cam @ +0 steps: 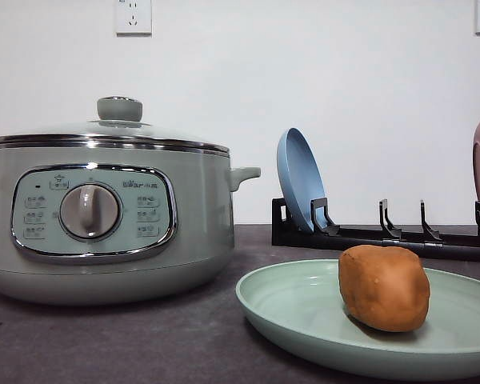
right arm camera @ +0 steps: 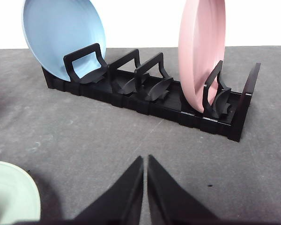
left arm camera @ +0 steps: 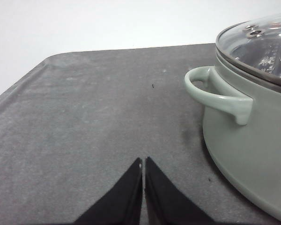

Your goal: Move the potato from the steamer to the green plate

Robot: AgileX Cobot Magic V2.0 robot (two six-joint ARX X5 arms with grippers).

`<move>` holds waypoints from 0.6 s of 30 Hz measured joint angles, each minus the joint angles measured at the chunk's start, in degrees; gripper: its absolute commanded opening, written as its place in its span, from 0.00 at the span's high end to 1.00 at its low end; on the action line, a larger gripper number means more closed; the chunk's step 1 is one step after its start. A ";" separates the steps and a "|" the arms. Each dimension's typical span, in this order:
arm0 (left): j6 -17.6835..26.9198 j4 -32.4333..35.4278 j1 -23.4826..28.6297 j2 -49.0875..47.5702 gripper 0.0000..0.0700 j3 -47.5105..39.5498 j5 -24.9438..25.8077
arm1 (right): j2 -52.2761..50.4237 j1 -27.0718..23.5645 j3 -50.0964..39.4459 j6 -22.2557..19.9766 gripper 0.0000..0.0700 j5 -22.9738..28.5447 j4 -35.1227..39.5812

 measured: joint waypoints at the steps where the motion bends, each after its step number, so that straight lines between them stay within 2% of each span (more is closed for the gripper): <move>1: 0.00 0.00 0.00 0.00 1.00 0.00 0.00 | 0.00 0.00 0.00 0.00 1.00 0.00 0.00; 18: 0.00 0.00 0.00 0.00 1.00 0.00 0.02 | -0.01 0.00 0.00 0.00 1.00 0.00 0.00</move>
